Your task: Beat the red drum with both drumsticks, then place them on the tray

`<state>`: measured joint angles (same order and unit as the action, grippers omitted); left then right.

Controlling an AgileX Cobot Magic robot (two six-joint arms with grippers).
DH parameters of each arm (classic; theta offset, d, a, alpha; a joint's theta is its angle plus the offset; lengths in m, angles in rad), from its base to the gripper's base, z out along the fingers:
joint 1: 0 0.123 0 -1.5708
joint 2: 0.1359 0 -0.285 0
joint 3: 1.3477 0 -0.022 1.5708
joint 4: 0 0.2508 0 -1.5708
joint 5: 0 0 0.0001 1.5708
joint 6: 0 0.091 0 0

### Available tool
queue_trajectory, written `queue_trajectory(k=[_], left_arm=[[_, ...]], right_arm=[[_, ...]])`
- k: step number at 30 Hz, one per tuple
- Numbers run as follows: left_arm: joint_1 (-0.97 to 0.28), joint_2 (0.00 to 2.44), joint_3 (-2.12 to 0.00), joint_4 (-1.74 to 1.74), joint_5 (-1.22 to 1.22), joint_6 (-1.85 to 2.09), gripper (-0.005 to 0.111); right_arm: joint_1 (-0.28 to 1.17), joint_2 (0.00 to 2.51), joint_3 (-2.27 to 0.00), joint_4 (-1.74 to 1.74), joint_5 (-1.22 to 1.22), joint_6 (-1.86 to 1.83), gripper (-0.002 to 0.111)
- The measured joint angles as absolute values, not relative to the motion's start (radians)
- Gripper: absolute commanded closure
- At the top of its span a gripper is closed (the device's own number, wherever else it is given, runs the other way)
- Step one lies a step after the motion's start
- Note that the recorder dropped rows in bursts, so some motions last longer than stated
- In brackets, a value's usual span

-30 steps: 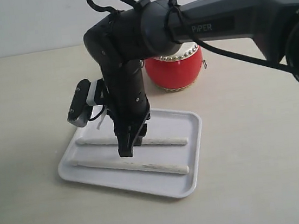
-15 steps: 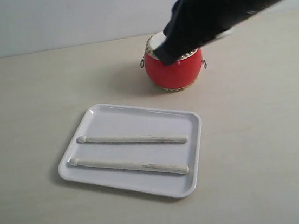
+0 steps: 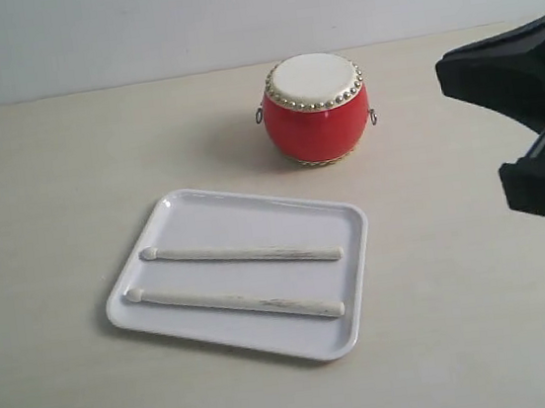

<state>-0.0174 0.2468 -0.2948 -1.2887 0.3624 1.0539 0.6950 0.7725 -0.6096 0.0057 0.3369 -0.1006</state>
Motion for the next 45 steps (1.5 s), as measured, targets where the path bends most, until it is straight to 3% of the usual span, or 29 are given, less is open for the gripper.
queue_trajectory(k=[17, 28, 39, 45], left_arm=[[-0.017, 0.240, -0.295, -1.287, 0.362, 1.054, 0.107], [-0.017, 0.099, -0.295, -1.237, 0.291, 1.094, 0.107], [0.029, 0.026, -0.133, -0.435, 0.160, 0.373, 0.107], [0.074, 0.006, -0.081, -0.287, 0.141, 0.242, 0.107]], right_arm=[[0.695, 0.725, -0.610, 0.006, 0.339, -0.101, 0.108], [0.695, 0.725, -0.610, 0.006, 0.339, -0.101, 0.108], [0.695, 0.725, -0.610, 0.006, 0.339, -0.101, 0.108], [0.695, 0.725, -0.610, 0.006, 0.339, -0.101, 0.108]])
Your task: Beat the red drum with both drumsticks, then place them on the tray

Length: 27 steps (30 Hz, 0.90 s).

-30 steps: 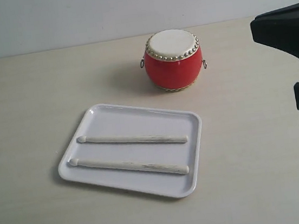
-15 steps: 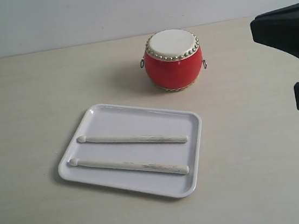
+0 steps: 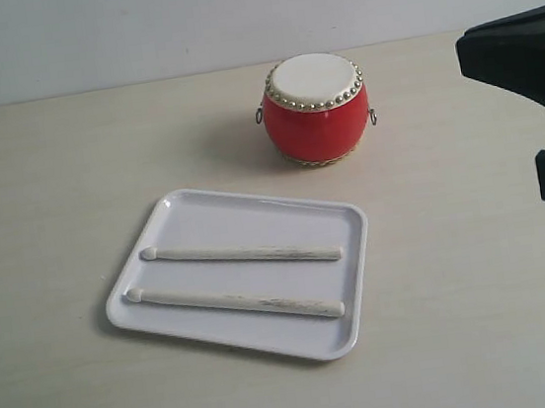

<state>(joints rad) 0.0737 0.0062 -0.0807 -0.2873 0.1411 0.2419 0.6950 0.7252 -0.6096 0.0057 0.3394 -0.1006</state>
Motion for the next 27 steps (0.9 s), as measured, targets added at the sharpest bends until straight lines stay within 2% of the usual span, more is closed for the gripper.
queue_trajectory(k=[10, 27], left_arm=[[0.087, 0.006, -0.005, -0.103, 0.105, -0.097, 0.107], [0.087, 0.006, -0.003, 0.006, 0.126, -0.130, 0.107]], right_arm=[[0.695, 0.725, -0.610, 0.006, 0.339, -0.101, 0.108], [0.695, 0.725, -0.610, 0.006, 0.339, -0.101, 0.108]])
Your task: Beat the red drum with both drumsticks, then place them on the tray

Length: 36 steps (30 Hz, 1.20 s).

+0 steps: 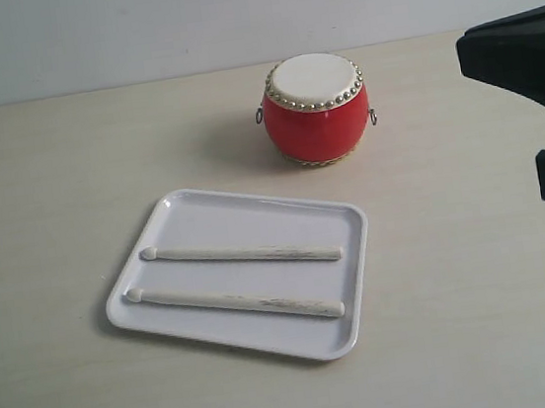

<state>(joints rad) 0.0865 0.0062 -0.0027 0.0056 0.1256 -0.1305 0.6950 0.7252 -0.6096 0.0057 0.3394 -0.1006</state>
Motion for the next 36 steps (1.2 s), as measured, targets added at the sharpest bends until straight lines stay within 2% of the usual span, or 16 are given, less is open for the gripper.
queue_trajectory(k=[9, 18, 29, 36], left_arm=[[0.087, 0.006, -0.003, 0.007, 0.128, -0.130, 0.107], [0.087, 0.006, -0.003, 0.007, 0.128, -0.130, 0.107], [0.087, 0.006, -0.003, 0.007, 0.129, -0.130, 0.107], [0.087, 0.006, -0.003, 0.007, 0.129, -0.130, 0.107]], right_arm=[[0.667, 0.637, -0.604, 0.007, 0.347, -0.101, 0.108], [0.438, 0.543, -0.573, 0.006, 0.325, -0.101, 0.108], [0.225, 0.305, -0.114, 0.000, -0.191, -0.056, 0.108], [0.145, 0.189, -0.005, 0.008, -0.178, 0.024, 0.108]])
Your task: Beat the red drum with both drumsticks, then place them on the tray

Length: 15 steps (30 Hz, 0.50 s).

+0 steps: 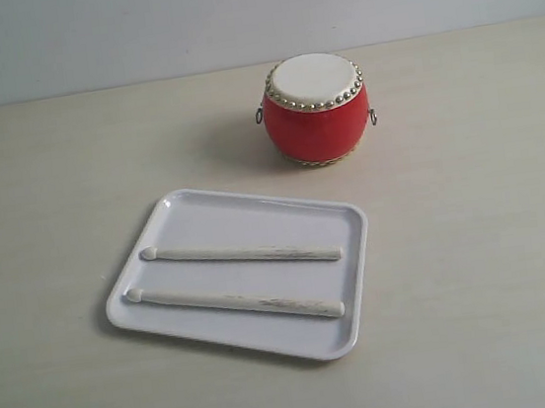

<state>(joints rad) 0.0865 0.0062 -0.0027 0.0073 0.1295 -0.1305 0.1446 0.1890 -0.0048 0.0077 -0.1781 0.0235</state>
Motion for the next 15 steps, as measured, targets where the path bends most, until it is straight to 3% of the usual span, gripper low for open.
queue_trajectory(k=[7, 15], left_arm=[[0.087, 0.006, -0.003, 0.007, 0.129, -0.130, 0.107], [0.087, 0.006, -0.003, 0.007, 0.129, -0.130, 0.107]], right_arm=[[0.122, 0.045, -0.005, 0.008, 0.023, 0.030, 0.108], [0.122, 0.007, -0.005, 0.067, 0.057, 0.048, 0.108]])
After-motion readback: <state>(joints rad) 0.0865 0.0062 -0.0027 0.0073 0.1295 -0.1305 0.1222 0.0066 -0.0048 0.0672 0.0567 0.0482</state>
